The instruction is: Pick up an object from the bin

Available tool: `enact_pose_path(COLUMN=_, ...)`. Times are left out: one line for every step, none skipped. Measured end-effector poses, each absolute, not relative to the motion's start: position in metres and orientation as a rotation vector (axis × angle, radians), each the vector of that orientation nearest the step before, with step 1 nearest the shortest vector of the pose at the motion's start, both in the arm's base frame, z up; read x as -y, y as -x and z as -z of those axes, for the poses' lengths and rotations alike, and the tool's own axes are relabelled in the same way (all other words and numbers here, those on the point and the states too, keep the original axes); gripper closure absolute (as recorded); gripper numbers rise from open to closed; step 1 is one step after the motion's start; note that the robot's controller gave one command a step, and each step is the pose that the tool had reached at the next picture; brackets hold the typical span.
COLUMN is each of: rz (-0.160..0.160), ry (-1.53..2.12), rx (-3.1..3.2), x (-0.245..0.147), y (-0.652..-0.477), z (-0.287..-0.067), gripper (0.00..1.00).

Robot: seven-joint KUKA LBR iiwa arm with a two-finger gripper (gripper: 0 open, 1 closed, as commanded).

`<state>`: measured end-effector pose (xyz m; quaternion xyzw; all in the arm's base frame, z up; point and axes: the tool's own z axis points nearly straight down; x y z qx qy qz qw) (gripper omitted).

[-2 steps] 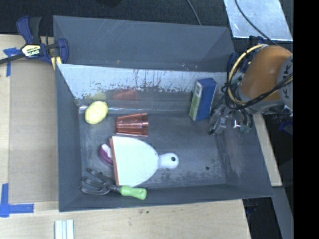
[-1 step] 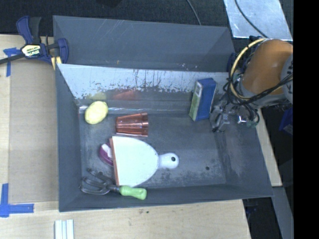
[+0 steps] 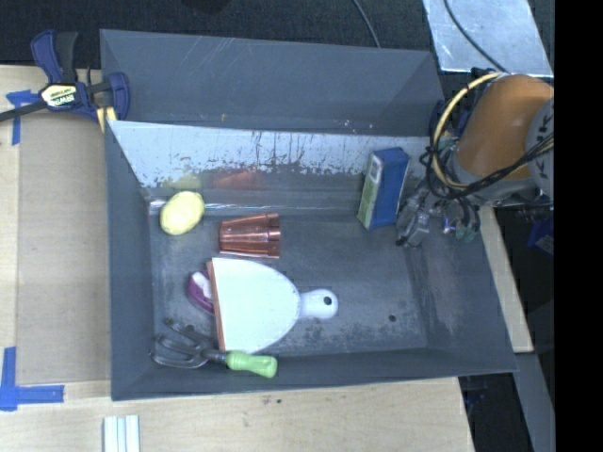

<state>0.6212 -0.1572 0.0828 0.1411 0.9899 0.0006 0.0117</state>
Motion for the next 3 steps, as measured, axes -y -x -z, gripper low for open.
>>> enact_pose_path(rz=0.002, ry=-0.203, rx=-3.107, x=0.151, y=-0.626, z=-0.082, gripper=1.0)
enact_pose_path(rz=0.003, ry=-0.338, rx=-3.088, x=0.148, y=-0.622, z=-0.152, gripper=1.0)
enact_pose_path(rz=-0.001, ry=-0.259, rx=-3.112, x=0.148, y=-0.618, z=-0.083, gripper=1.0)
